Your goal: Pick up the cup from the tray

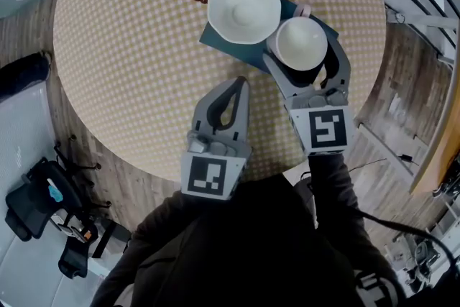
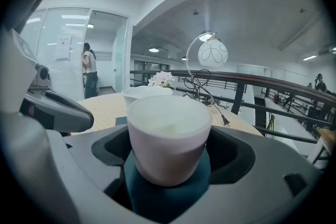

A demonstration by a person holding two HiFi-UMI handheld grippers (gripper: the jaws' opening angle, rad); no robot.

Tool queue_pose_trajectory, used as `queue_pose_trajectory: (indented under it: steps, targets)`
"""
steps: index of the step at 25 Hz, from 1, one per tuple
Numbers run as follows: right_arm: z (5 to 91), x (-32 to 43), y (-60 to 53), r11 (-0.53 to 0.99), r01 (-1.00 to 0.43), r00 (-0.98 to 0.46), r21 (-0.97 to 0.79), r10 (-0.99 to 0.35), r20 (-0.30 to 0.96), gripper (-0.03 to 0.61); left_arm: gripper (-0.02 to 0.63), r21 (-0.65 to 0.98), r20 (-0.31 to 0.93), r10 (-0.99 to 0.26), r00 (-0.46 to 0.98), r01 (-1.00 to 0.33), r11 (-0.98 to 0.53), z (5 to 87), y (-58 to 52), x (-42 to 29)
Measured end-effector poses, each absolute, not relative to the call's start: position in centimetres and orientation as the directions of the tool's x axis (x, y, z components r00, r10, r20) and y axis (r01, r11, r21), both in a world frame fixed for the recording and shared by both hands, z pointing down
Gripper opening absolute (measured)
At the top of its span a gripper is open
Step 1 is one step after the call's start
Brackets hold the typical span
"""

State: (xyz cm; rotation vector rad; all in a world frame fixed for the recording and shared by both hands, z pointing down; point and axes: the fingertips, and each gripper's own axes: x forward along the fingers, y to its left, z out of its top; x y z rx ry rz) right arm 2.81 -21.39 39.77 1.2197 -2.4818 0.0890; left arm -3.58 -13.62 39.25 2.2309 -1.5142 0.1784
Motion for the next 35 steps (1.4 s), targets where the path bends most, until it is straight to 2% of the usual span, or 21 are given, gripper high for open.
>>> queue_pose_trajectory:
  steps: [13, 26, 35]
  targets:
    - [37.1, 4.5, -21.3, 0.566, -0.819, -0.519, 0.096, -0.802, 0.296, 0.377, 0.003, 0.258, 0.321, -0.862, 0.392, -0.912, -0.319, 37.6, -13.3, -3.1]
    - [35.7, 11.9, -18.4, 0.440, -0.890, -0.393, 0.116, -0.872, 0.291, 0.377, 0.003, 0.247, 0.284, -0.809, 0.515, -0.855, -0.457, 35.8, -11.5, 2.8]
    - [37.3, 15.8, -16.8, 0.360, -0.928, -0.317, 0.099, -0.898, 0.305, 0.377, 0.003, 0.253, 0.303, -0.756, 0.581, -0.814, -0.524, 36.6, -10.9, 6.0]
